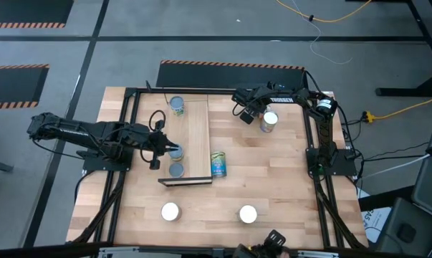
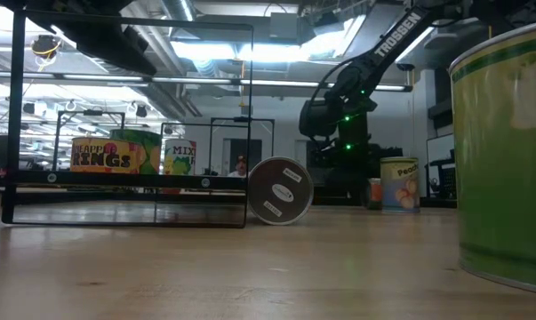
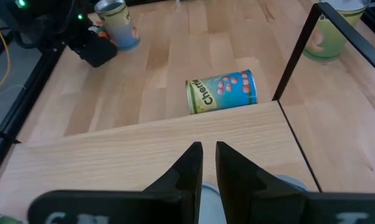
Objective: Pick and place cans onto a shelf
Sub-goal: Put the small canned oranges on the shelf
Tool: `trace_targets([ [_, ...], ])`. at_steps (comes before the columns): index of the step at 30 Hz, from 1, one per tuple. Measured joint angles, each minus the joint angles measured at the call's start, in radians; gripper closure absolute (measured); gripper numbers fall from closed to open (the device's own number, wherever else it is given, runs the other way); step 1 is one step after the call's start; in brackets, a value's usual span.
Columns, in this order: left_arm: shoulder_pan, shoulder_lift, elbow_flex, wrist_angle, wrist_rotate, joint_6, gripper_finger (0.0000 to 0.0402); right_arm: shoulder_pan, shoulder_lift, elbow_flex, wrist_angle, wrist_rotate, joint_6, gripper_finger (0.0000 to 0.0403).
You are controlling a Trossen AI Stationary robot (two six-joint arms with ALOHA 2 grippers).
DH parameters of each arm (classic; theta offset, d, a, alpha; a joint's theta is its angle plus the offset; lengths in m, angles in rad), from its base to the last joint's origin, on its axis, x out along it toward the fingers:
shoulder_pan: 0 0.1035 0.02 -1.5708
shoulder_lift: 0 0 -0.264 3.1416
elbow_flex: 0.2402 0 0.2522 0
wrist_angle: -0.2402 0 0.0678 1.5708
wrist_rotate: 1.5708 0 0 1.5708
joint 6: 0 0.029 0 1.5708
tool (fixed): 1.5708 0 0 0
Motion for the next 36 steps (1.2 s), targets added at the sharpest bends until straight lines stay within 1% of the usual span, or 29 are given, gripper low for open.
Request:
trace_targets([
  [4, 0.0, 0.0, 0.0, -0.001, 0.003, -0.006, 0.0363, 0.0, 0.0, 0.0, 0.007, -0.01, -0.033, 0.0253],
  [11, 0.0, 0.0, 0.0, -0.001, 0.003, -0.007, 0.0363, 0.0, 0.0, 0.007, -0.006, -0.026, -0.034, 0.0253],
  [22, 0.0, 0.0, 0.0, -0.001, 0.003, -0.004, 0.0363, 0.0, -0.001, 0.149, -0.166, -0.038, -0.015, 0.0253],
  [26, 0.0, 0.0, 0.0, -0.001, 0.003, -0.004, 0.0363, 0.0, -0.001, 0.151, -0.188, -0.115, 0.009, 0.0253],
  [28, 0.0, 0.0, 0.0, -0.001, 0.003, -0.004, 0.0363, 0.0, -0.001, 0.151, -0.194, -0.137, 0.02, 0.0253],
  [32, 0.0, 0.0, 0.0, -0.001, 0.003, -0.003, 0.0363, 0.001, -0.001, 0.151, -0.194, -0.108, 0.011, 0.0253],
  [36, 0.0, 0.0, 0.0, -0.001, 0.003, -0.003, 0.0363, 0.0, -0.001, 0.151, -0.212, -0.105, 0.012, 0.0253],
])
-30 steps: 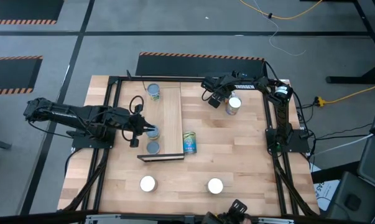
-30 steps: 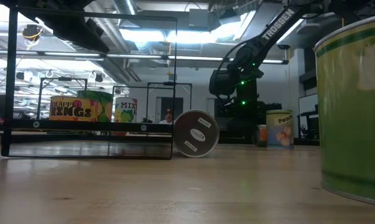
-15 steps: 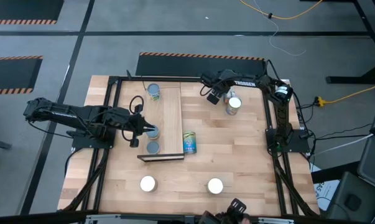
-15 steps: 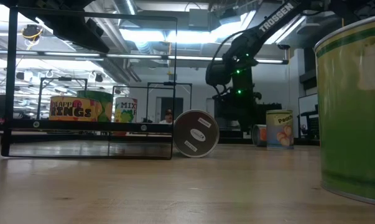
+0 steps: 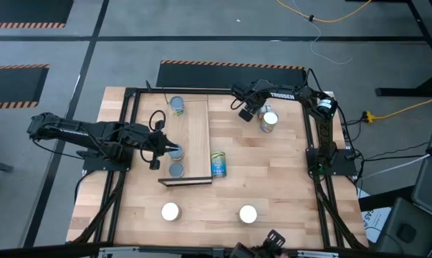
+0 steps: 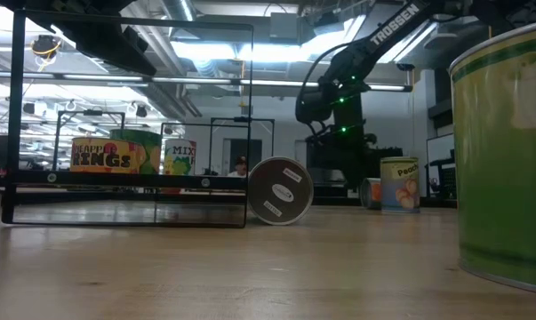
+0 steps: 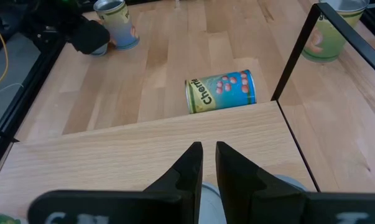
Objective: Pick and place cans onto a shelf
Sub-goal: Put the small canned oranges on the shelf
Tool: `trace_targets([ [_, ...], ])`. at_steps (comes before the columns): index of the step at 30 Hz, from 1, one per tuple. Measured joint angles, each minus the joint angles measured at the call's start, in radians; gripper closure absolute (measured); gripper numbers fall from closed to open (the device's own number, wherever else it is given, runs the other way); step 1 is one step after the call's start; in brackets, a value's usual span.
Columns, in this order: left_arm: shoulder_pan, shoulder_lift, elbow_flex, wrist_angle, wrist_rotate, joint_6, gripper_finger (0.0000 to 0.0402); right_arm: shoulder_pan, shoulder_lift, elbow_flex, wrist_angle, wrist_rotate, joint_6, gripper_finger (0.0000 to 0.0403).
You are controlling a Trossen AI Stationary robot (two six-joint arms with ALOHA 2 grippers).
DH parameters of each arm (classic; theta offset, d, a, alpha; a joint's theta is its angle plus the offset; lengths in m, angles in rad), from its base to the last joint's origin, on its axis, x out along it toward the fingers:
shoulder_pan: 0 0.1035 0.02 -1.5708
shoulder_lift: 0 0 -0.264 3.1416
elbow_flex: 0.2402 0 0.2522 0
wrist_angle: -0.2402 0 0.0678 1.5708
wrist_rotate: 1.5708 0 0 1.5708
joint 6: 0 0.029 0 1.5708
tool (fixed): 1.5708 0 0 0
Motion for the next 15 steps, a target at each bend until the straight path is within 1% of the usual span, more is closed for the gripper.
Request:
trace_targets([
  [15, 0.0, 0.0, 0.0, 0.0, 0.0, 0.001, 0.0363, 0.0, 0.0, 0.0, -0.073, 0.0, 0.008, 0.0253],
])
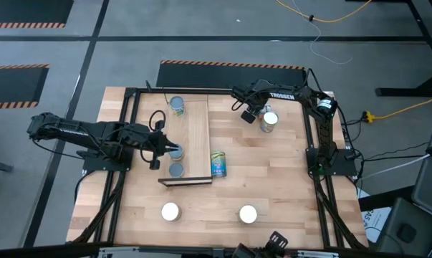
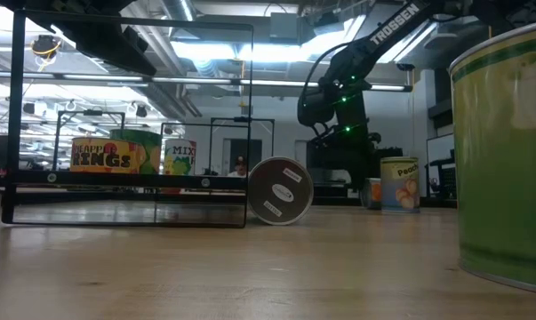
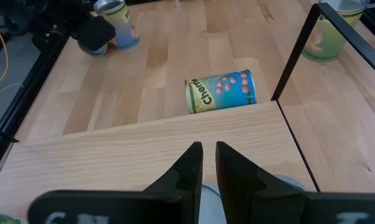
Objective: Pick and place cans onto a shelf
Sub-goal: Put the small canned oranges on the shelf
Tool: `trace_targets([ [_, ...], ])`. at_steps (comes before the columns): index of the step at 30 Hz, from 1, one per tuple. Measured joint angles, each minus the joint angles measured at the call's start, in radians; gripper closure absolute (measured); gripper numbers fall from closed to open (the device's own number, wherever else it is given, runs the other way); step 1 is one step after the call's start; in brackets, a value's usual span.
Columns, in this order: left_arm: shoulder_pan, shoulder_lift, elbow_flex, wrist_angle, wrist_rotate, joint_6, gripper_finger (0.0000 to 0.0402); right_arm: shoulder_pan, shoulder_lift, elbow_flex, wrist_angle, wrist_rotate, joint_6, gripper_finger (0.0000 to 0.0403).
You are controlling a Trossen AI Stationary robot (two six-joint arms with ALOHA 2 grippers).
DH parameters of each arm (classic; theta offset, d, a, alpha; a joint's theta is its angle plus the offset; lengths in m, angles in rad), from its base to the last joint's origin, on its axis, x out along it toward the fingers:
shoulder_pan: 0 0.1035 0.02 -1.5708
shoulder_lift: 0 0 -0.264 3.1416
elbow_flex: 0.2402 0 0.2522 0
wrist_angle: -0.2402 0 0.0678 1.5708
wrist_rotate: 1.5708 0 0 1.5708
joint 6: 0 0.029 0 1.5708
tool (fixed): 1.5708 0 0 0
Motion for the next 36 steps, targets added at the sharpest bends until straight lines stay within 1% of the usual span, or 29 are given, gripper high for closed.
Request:
trace_targets([
  [9, 0.0, 0.0, 0.0, 0.0, 0.0, 0.0, 0.0363, -0.001, 0.0, 0.0, -0.01, 0.004, 0.0, 0.0253],
  [14, 0.0, 0.0, 0.0, 0.0, 0.0, 0.0, 0.0363, -0.002, 0.0, -0.001, -0.032, 0.04, 0.0, 0.0253],
  [26, 0.0, 0.0, 0.0, 0.0, 0.0, 0.0, 0.0363, -0.004, 0.0, -0.001, -0.05, 0.039, -0.001, 0.0256],
  [27, 0.0, 0.0, 0.0, 0.0, 0.0, 0.001, 0.0363, -0.004, 0.0, -0.001, -0.05, 0.038, -0.001, 0.026],
  [29, 0.0, 0.0, 0.0, 0.0, 0.0, 0.003, 0.0363, -0.004, 0.0, -0.001, -0.05, 0.039, -0.001, 0.0279],
  [33, 0.0, 0.0, 0.0, 0.0, 0.0, 0.004, 0.0363, -0.007, 0.0, -0.001, -0.05, 0.029, 0.0, 0.034],
  [36, 0.0, 0.0, 0.0, 0.0, 0.0, 0.004, 0.0363, -0.012, 0.0, -0.001, -0.05, 0.028, 0.002, 0.0372],
])
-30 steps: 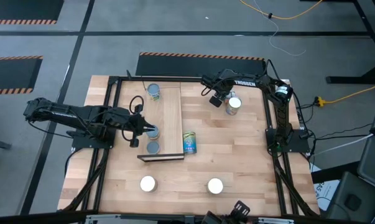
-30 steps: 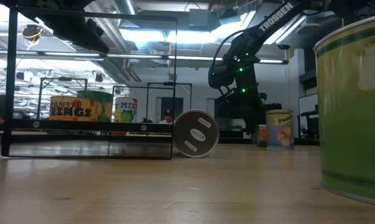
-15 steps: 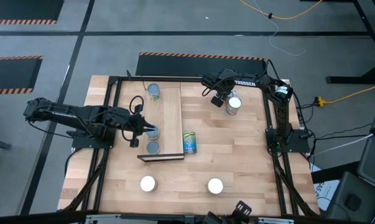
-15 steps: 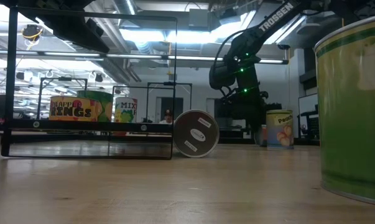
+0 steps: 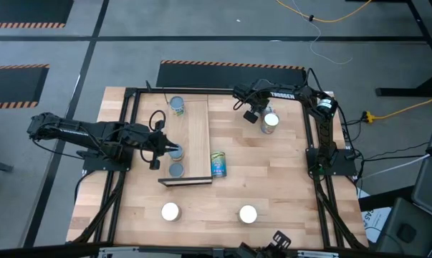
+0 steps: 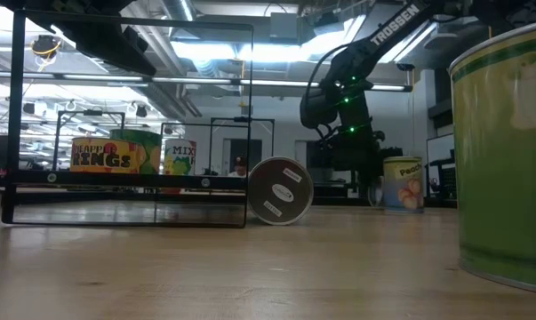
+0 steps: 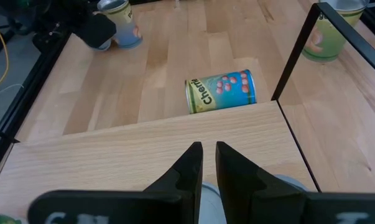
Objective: Pick and place cans onto a shelf
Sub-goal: Put the small canned oranges on the shelf
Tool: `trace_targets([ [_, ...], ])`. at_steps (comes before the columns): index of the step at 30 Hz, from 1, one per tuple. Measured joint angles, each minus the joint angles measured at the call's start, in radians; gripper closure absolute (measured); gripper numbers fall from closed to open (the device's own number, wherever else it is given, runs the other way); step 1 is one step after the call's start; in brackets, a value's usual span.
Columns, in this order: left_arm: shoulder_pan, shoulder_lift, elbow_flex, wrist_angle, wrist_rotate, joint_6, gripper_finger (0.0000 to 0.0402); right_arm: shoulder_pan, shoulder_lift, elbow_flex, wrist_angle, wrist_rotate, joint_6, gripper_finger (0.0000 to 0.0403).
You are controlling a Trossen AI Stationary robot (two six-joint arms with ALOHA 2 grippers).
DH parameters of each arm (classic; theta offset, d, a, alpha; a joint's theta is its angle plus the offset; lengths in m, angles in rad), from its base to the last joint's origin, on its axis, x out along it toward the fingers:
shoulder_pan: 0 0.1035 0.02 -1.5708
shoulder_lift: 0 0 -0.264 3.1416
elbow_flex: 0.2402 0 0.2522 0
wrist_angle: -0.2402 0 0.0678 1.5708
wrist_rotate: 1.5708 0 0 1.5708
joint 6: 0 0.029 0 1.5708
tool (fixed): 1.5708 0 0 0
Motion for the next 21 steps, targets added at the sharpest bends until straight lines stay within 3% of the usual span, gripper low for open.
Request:
trace_targets([
  [4, 0.0, 0.0, 0.0, 0.0, 0.0, 0.0, 0.0363, -0.011, 0.0, 0.0, 0.0, -0.001, 0.003, 0.0389],
  [21, 0.0, 0.0, 0.0, 0.0, 0.0, 0.0, 0.0363, -0.013, 0.001, 0.007, 0.022, -0.003, -0.053, 0.0391],
])
